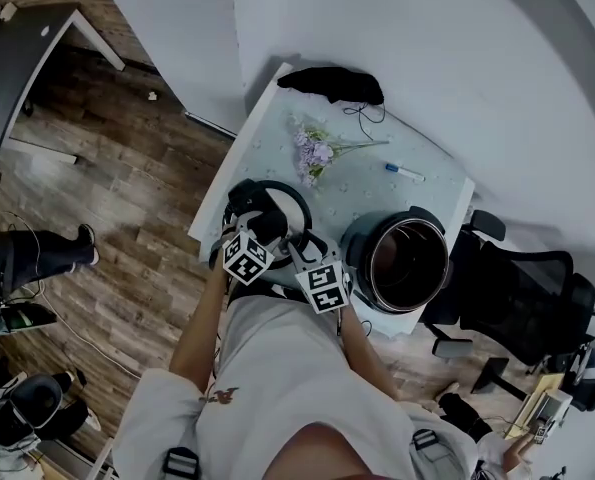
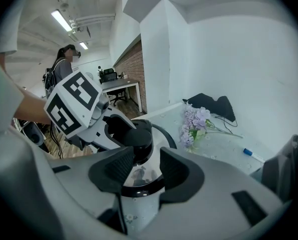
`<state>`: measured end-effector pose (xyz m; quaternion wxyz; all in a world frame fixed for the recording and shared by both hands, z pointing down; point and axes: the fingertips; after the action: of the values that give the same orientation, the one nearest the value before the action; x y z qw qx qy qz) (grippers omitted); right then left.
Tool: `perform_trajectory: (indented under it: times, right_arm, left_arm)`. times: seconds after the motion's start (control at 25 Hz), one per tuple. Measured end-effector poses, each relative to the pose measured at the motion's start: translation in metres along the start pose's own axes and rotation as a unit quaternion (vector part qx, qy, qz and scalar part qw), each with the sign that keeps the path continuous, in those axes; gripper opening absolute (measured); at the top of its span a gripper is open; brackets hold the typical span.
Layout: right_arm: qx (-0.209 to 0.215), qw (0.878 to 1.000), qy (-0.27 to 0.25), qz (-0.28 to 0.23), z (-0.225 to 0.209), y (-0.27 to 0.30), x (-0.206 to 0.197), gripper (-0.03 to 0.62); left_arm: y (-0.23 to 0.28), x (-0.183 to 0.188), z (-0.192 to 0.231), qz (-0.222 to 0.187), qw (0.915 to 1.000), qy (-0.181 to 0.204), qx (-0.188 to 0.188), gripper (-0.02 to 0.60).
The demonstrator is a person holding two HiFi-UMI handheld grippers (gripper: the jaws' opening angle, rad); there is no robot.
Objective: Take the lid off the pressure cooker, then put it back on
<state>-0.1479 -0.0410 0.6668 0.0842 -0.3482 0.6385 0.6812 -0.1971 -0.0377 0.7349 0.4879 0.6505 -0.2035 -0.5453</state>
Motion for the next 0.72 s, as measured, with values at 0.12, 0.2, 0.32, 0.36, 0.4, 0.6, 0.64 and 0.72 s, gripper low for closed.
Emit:
perform_trajectory:
  times: [0.12,0.2,0.32,0.36,0.4,0.6,0.64,0.72]
  right_arm:
    - [-0.001,1.000,-0.006,0.001,0.001,-0.002,0.002,0.166]
    - [-0.001,1.000,-0.009,0.001,0.001,-0.004,0.002,0.166]
    - [0.001,1.000,-0.012,-0.003,0.003,-0.007,0.004,0.166]
    - [0.002,1.000,-0.013,-0.005,0.004,-0.008,0.004,0.166]
    - [0.001,1.000,-0.014,-0.004,0.004,-0.010,0.005,0.166]
    - [-0.002,1.000,-0.026,-0.016,0.007,-0.027,0.017,0.166]
    - [-0.003,0.999,-0.027,-0.019,0.007,-0.031,0.021,0.166]
    - [-0.005,0.999,-0.028,-0.031,0.006,-0.039,0.030,0.166]
  left_arm:
    - [-0.001,0.001,0.001,0.002,1.0000,-0.002,-0.002,0.276]
    - [-0.003,0.002,0.001,0.003,1.0000,-0.003,-0.004,0.276]
    - [-0.011,0.004,0.001,0.008,0.9999,-0.004,-0.005,0.276]
    - [-0.014,0.006,0.001,0.010,0.9999,-0.004,-0.004,0.276]
    - [-0.018,0.007,0.001,0.012,0.9999,-0.005,-0.003,0.276]
    - [-0.044,0.018,0.003,0.008,0.9999,-0.006,0.008,0.276]
    - [-0.050,0.021,0.004,0.006,0.9999,-0.007,0.009,0.276]
    - [-0.061,0.028,0.006,0.005,0.9999,-0.008,0.010,0.276]
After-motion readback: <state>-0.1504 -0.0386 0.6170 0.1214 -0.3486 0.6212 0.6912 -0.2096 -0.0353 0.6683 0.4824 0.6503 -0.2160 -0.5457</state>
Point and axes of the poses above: the fingertips, and each gripper's own axes: y forward along the fingers, z to its left, x out of its top, and after that the axes turned 8 degrees about z, right-handed
